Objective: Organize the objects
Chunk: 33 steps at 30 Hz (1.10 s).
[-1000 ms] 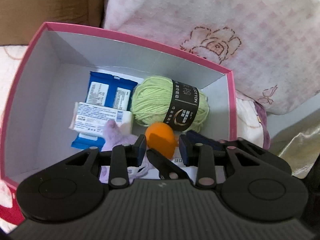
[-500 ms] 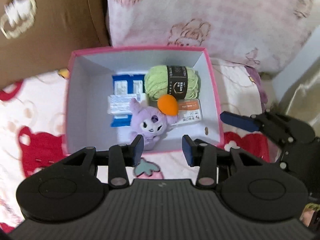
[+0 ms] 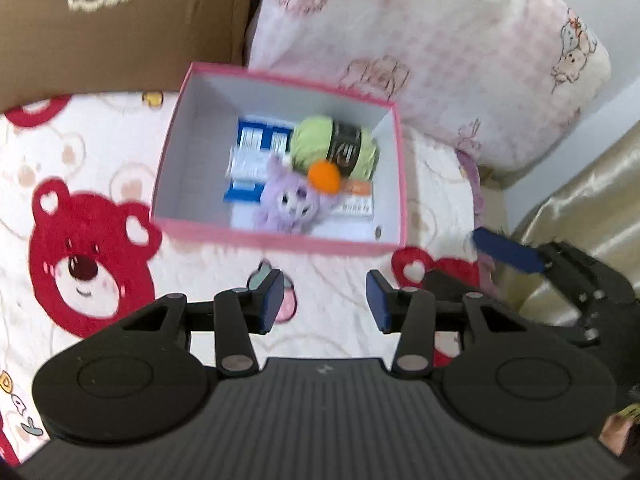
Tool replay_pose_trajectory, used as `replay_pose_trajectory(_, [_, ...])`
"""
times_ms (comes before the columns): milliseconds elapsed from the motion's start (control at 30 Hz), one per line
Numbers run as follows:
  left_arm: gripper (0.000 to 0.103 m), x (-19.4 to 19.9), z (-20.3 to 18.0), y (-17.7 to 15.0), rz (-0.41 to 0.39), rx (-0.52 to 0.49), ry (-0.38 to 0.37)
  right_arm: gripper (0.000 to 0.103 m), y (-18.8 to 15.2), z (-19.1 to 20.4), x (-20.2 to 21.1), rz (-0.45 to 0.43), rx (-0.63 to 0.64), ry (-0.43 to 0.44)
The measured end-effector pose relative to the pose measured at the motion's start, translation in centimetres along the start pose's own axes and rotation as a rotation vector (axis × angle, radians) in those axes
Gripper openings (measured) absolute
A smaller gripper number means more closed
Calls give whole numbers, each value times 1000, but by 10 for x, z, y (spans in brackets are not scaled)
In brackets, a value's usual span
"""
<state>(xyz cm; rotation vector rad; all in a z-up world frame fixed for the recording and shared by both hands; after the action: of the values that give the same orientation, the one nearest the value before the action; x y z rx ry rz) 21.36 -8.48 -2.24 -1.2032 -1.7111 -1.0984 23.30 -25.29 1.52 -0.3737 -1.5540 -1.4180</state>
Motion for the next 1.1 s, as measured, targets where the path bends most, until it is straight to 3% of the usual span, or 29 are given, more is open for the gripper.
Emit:
replay_pose_trajectory(100, [43, -5, 25, -6, 20, -11, 32, 62, -6, 7, 3, 6, 4, -22])
replay_pose_trajectory(400, [48, 3, 77, -7, -89, -74, 111, 72, -31, 19, -3, -10, -40, -68])
replay_pose_trajectory(600, [53, -15, 93, -22, -105, -112, 180, 81, -47, 30, -16, -24, -45, -136])
replay_pose_trajectory(800, [66, -24, 88, -37, -130, -133, 229, 92, -63, 35, -30, -2, -80, -185])
replay_pose_trajectory(1100, [88, -47, 85, -62, -85, -138, 242, 94, -81, 28, -43, 32, -143, -265])
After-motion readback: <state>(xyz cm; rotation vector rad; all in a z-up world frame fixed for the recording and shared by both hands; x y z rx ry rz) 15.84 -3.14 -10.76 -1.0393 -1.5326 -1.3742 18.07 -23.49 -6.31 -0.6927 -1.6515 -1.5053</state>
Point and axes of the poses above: each gripper's, at about its wrist camera, not at the fingertips, and x roughly against the way its jaws point, z to its left, y to its top, the point moved 10 cm from there along -x, roughly the way its jaws point, and after that the axes turned 10 degrees about z, right-handed, at the moved point
